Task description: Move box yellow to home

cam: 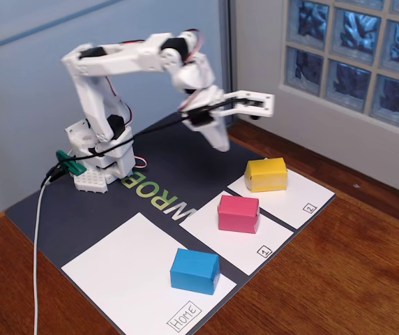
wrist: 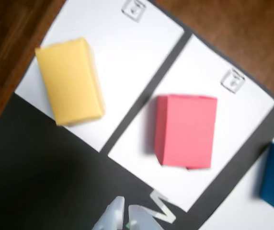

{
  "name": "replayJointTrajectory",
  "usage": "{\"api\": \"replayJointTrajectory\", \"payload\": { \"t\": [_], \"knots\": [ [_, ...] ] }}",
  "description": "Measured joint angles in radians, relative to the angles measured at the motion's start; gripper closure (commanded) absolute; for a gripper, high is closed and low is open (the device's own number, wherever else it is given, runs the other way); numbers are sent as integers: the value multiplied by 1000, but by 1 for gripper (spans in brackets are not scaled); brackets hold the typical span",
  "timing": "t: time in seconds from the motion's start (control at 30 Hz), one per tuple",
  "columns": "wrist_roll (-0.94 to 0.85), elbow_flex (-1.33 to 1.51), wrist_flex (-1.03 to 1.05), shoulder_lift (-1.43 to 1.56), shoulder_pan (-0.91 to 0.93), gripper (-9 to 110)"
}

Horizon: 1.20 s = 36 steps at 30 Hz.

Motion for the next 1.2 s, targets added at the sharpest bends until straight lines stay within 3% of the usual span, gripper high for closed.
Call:
{"api": "replayJointTrajectory", "payload": {
  "t": [0.2, 0.6, 1.2],
  "knots": [
    [0, -164, 9, -161, -78, 102],
    [29, -190, 17, -265, -199, 102],
    [74, -456, 18, -486, -238, 102]
  ]
}}
